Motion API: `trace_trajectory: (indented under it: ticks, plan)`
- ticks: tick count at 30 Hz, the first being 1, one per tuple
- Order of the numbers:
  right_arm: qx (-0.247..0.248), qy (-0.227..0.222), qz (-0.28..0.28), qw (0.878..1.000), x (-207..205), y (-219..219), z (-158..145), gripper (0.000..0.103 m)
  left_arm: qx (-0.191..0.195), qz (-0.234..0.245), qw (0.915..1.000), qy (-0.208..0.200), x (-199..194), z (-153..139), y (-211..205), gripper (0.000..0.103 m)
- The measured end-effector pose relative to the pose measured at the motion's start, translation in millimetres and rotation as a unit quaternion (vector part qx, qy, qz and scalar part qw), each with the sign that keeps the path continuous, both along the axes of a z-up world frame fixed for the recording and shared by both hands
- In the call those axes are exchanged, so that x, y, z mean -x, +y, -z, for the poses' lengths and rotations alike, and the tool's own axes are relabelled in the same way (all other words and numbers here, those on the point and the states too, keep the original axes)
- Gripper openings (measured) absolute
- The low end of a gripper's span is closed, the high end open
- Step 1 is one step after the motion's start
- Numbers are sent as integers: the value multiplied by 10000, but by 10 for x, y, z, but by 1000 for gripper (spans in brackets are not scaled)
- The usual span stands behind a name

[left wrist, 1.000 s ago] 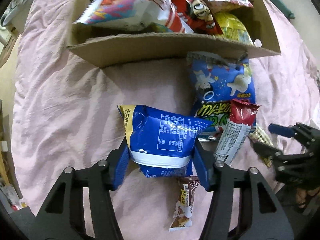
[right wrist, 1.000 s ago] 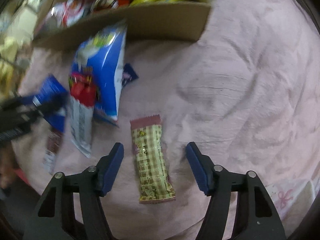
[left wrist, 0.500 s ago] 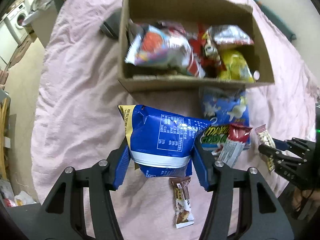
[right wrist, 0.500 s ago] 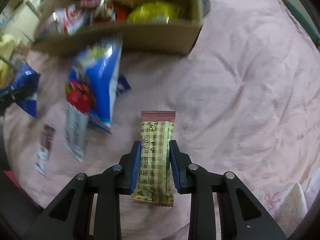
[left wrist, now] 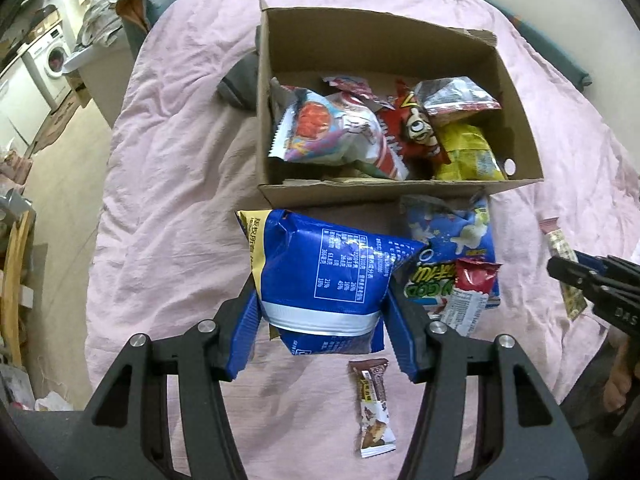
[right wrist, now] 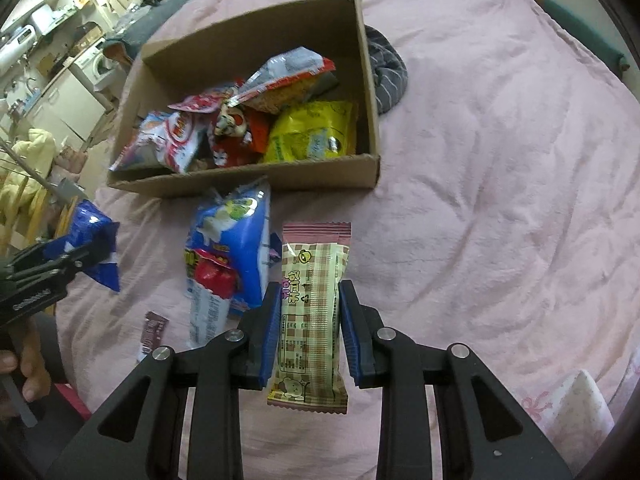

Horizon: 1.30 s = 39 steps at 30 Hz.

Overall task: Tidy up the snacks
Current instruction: 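Carry both items over the box and open both tools to release them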

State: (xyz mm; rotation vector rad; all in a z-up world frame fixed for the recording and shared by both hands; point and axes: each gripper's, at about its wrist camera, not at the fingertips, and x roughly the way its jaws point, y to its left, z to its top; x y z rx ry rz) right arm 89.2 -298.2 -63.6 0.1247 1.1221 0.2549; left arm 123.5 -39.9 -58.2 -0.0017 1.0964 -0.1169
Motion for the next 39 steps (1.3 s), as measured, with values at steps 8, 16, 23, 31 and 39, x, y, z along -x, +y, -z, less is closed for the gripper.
trace_trajectory:
  ticks: [8,16,23,31,39]
  plan:
    - [-429,-422,-102,9981,10,26,-248,30,-22,-89,9996,-273,68,-223,17,53]
    - [-876,-894,8,9921,-42,-25,-504,30,-53,-47,9963,-853,14,-696,2,53]
    - [-1091,-1217,83,9865,-232,-52,-688,30,-132,-91,9936,-1115,-221,-923,35,53]
    - [-1287,-1191,157,9844,-516,14,-691,30,-214,-39,9922,-1230,-478,-988,-9,53]
    - [-1085,-1223,-10,9865,-809,191,-655,30,-211,-69,9932,-1146,-874,-892,-24,53]
